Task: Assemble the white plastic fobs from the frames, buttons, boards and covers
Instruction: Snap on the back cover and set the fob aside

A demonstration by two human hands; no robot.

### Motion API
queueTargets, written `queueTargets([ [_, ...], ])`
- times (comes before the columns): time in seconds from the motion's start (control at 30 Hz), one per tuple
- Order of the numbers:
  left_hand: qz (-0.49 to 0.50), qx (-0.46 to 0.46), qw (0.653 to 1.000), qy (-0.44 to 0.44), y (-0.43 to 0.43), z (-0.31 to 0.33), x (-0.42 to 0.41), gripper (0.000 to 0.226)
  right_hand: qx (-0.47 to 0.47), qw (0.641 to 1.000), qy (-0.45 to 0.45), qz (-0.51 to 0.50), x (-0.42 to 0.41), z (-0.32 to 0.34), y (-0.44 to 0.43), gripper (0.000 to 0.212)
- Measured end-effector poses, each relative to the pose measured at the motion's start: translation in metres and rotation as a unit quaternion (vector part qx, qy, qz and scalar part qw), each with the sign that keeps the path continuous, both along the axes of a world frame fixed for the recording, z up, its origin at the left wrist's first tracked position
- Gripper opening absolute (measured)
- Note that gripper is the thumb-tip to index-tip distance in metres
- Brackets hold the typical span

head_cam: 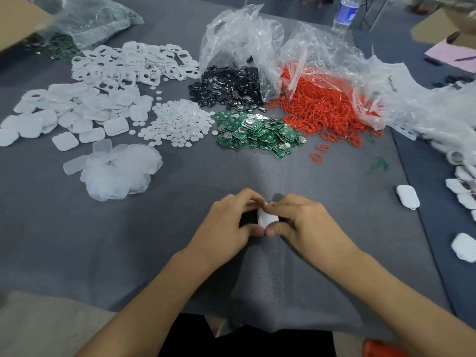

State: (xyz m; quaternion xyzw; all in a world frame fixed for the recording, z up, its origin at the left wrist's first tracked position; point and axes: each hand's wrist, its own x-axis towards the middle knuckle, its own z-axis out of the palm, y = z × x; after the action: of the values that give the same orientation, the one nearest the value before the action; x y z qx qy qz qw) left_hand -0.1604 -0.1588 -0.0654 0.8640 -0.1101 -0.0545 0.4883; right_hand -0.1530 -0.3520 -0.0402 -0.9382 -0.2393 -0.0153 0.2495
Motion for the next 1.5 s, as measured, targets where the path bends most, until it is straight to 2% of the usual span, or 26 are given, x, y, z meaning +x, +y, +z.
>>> queueTargets([
  [0.13, 0.017, 0.007, 1.0, -0.004, -0.004, 0.003, 0.002, 0.047, -0.057, 0.991, -0.122, -0.01, -0.022, -0.017, 0.004, 0.045],
  [0.2, 0.029, 0.008, 1.0, -0.007, -0.008, 0.005, 0.001, 0.046, -0.037, 0.99, -0.133, -0.016, -0.024, -0.022, 0.005, 0.042],
  [0.27, 0.047, -0.003, 0.999, -0.01, -0.013, 0.008, -0.002, 0.046, 0.015, 0.994, -0.098, -0.039, -0.023, -0.022, 0.007, 0.039],
  [0.33, 0.065, -0.038, 0.997, -0.002, -0.016, 0.01, -0.005, 0.047, 0.123, 0.987, -0.002, -0.108, -0.022, -0.018, 0.009, 0.038],
  [0.4, 0.075, -0.087, 0.993, 0.014, -0.018, 0.012, -0.008, 0.051, 0.232, 0.949, 0.112, -0.182, -0.02, -0.013, 0.013, 0.043],
  [0.47, 0.085, -0.146, 0.985, 0.024, -0.019, 0.012, -0.011, 0.053, 0.297, 0.917, 0.173, -0.2, -0.02, -0.013, 0.014, 0.042],
  [0.6, 0.107, -0.219, 0.97, 0.02, -0.024, 0.01, -0.017, 0.047, 0.39, 0.886, 0.196, -0.157, -0.028, -0.011, 0.018, 0.023],
  [0.67, 0.098, -0.271, 0.957, 0.042, -0.024, 0.01, -0.02, 0.046, 0.453, 0.852, 0.198, -0.17, -0.031, -0.01, 0.018, 0.024],
  [0.8, 0.075, -0.378, 0.919, 0.08, -0.024, 0.012, -0.025, 0.026, 0.52, 0.806, 0.202, -0.2, -0.035, -0.008, 0.019, 0.026],
  [1.0, 0.154, -0.377, 0.91, 0.071, -0.037, 0.011, -0.03, 0.016, 0.584, 0.753, 0.204, -0.227, -0.044, -0.011, 0.033, 0.026],
  [1.07, 0.174, -0.366, 0.911, 0.07, -0.037, 0.01, -0.028, 0.016, 0.583, 0.751, 0.202, -0.234, -0.045, -0.014, 0.036, 0.021],
  [1.17, 0.187, -0.354, 0.914, 0.07, -0.035, 0.009, -0.027, 0.015, 0.556, 0.777, 0.19, -0.226, -0.048, -0.013, 0.038, 0.019],
  [1.27, 0.175, -0.382, 0.901, 0.106, -0.032, 0.008, -0.031, 0.019, 0.525, 0.802, 0.178, -0.224, -0.047, -0.011, 0.037, 0.018],
  [1.33, 0.153, -0.363, 0.913, 0.11, -0.027, 0.004, -0.036, 0.019, 0.53, 0.795, 0.176, -0.238, -0.047, -0.009, 0.038, 0.016],
  [1.4, 0.126, -0.327, 0.933, 0.079, -0.023, 0.001, -0.039, 0.016, 0.554, 0.774, 0.193, -0.237, -0.047, -0.006, 0.037, 0.015],
  [1.43, 0.123, -0.311, 0.94, 0.061, -0.021, 0.001, -0.039, 0.016, 0.549, 0.778, 0.204, -0.228, -0.046, -0.004, 0.035, 0.015],
  [1.5, 0.143, -0.28, 0.949, 0.031, -0.018, 0.001, -0.037, 0.018, 0.478, 0.832, 0.203, -0.196, -0.045, 0.0, 0.028, 0.018],
])
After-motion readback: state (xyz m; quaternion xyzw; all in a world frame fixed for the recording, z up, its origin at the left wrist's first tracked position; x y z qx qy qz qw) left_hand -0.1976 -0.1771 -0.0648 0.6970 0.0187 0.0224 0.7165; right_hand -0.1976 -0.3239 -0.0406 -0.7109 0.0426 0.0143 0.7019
